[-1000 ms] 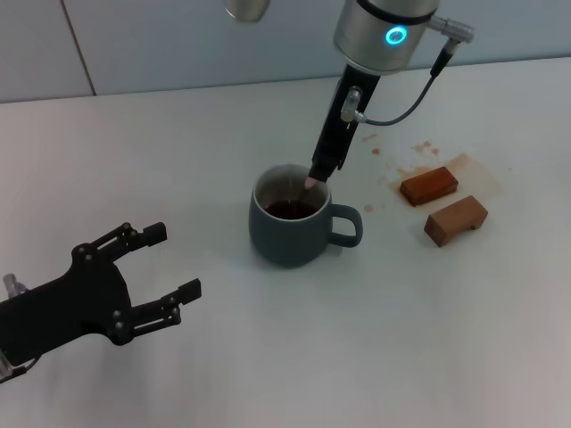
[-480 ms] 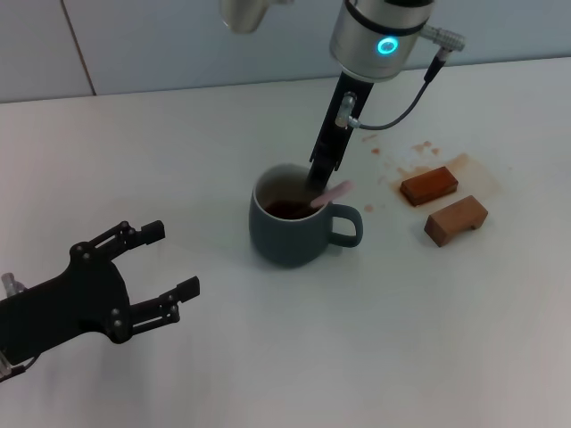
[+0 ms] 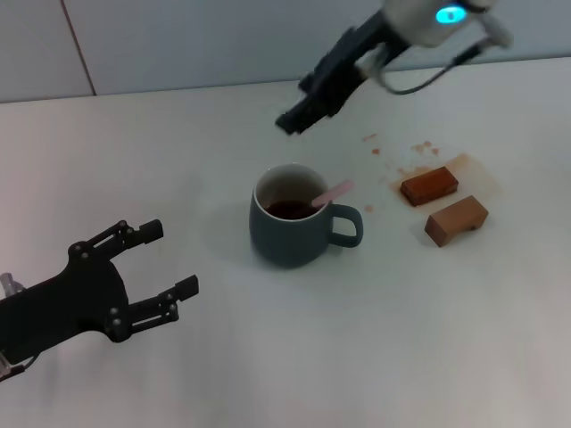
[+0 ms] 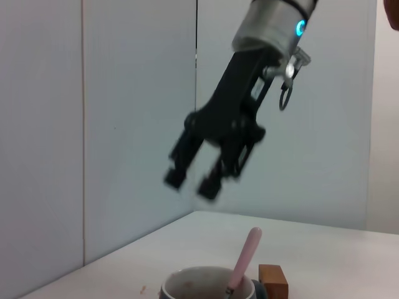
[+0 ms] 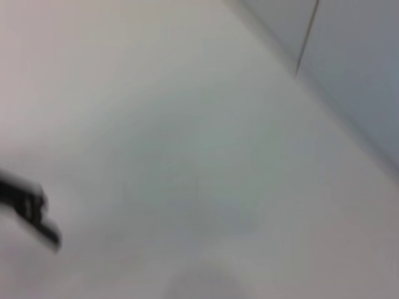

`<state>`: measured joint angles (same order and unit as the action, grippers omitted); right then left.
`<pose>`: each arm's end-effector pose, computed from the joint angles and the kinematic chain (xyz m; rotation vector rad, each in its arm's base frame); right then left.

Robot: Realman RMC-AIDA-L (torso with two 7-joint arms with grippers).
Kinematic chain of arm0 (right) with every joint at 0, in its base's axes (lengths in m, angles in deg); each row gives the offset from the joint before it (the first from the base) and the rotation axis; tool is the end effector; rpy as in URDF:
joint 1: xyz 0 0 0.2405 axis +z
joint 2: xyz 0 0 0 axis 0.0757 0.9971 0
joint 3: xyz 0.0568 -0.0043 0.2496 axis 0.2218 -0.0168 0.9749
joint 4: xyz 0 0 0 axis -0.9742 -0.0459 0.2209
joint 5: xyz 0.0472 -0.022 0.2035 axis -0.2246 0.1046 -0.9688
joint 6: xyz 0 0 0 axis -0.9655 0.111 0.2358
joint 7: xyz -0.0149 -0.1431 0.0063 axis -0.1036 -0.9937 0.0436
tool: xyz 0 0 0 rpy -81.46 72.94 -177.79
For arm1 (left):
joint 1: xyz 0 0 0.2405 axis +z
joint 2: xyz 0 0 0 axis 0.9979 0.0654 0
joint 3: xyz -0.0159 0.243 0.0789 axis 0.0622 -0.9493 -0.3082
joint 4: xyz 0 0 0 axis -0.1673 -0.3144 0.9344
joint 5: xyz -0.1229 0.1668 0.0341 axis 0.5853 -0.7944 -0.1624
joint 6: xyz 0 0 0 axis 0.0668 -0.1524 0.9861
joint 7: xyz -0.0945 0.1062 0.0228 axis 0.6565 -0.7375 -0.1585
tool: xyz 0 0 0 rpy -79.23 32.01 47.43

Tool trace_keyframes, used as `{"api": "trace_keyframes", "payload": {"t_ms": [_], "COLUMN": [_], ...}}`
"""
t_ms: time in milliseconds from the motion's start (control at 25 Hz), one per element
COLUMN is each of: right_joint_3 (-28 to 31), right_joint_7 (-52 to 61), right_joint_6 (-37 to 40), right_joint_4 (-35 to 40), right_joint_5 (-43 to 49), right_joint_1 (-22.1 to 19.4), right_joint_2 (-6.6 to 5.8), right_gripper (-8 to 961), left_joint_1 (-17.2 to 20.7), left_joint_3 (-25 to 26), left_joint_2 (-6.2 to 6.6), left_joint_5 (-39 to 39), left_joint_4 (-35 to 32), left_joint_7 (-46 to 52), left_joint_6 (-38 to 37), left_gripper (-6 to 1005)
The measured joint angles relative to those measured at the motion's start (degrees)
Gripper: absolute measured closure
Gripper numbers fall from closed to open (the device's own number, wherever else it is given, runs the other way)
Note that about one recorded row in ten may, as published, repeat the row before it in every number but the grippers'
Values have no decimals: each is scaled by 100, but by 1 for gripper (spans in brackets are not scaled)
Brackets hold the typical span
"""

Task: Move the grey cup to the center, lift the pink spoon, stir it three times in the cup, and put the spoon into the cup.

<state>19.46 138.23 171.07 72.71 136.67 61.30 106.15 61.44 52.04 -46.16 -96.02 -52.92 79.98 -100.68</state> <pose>0.0668 0.4209 0.0194 -2.7299 0.5313 -0.2083 -0.2951 0.2739 -0.0175 -2.5524 -0.2774 -0.9197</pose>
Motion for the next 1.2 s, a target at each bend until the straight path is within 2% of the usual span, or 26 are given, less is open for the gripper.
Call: {"api": "trace_keyframes", "payload": {"t_ms": [40, 80, 200, 240, 280, 360, 400, 440, 480, 560, 640, 800, 840, 880, 1000, 1120, 1200], "right_joint_3": [334, 334, 913, 1253, 1253, 1538, 1683, 1936, 1936, 2110, 2227, 2222, 2227, 2227, 2238, 2252, 2262], "right_joint_7": [-294, -294, -1222, -2082, -2082, -3144, -3710, -4770, -4770, -5768, -6912, -7407, -7430, -7430, -7321, -7263, -7256], "right_joint_6": [-98, -98, -256, -317, -317, -320, -266, -35, -35, 243, 507, 590, 671, 671, 826, 858, 861], "right_joint_4": [611, 611, 859, 481, 481, -222, -721, -1754, -1754, -2593, -3386, -3580, -3579, -3579, -3608, -3601, -3575], "right_joint_5": [-791, -791, -2576, -3816, -3816, -4999, -5564, -6392, -6392, -6784, -6747, -6423, -6022, -6022, -5384, -5006, -4925], "right_joint_1": [-654, -654, -1678, -2308, -2308, -2817, -3046, -3367, -3367, -3573, -3851, -4148, -4264, -4264, -4327, -4344, -4332], "right_joint_2": [-1, -1, -12, -20, -20, -24, -27, -82, -82, -150, -210, -287, -403, -403, -609, -722, -778], "right_gripper": [303, 303, 303, 303, 302, 302, 302, 302, 302, 302, 303, 303, 303, 303, 303, 303, 303], "left_joint_1": [3, 3, 0, -1, -1, -4, -5, -6, -6, -8, -22, -49, -63, -78, -126, -222, -316], "left_joint_3": [3, 8, 9, 10, 10, 9, 9, 9, 9, 8, 9, 6, -1, -11, -43, -143, -325], "left_joint_2": [1, 1, 1, 5, 5, 7, 8, 8, 8, 9, 13, 24, 25, 29, 66, 198, 361], "left_joint_5": [4, 14, 18, 19, 19, 20, 20, 21, 20, 20, 20, 13, 4, -3, -26, -54, -56], "left_joint_4": [0, 0, 0, -1, -1, -1, -1, -4, -7, -31, -58, -113, -146, -183, -302, -355, -359], "left_joint_7": [0, 25, 52, 57, 57, 111, 133, 138, 146, 197, 281, 419, 472, 525, 716, 1017, 1322], "left_joint_6": [1, 3, 5, 7, 7, 9, 12, 13, 15, 21, 26, 28, 30, 32, 56, 99, 120], "left_gripper": [140, 140, 140, 140, 139, 139, 139, 139, 139, 139, 139, 139, 139, 139, 140, 140, 140]}}
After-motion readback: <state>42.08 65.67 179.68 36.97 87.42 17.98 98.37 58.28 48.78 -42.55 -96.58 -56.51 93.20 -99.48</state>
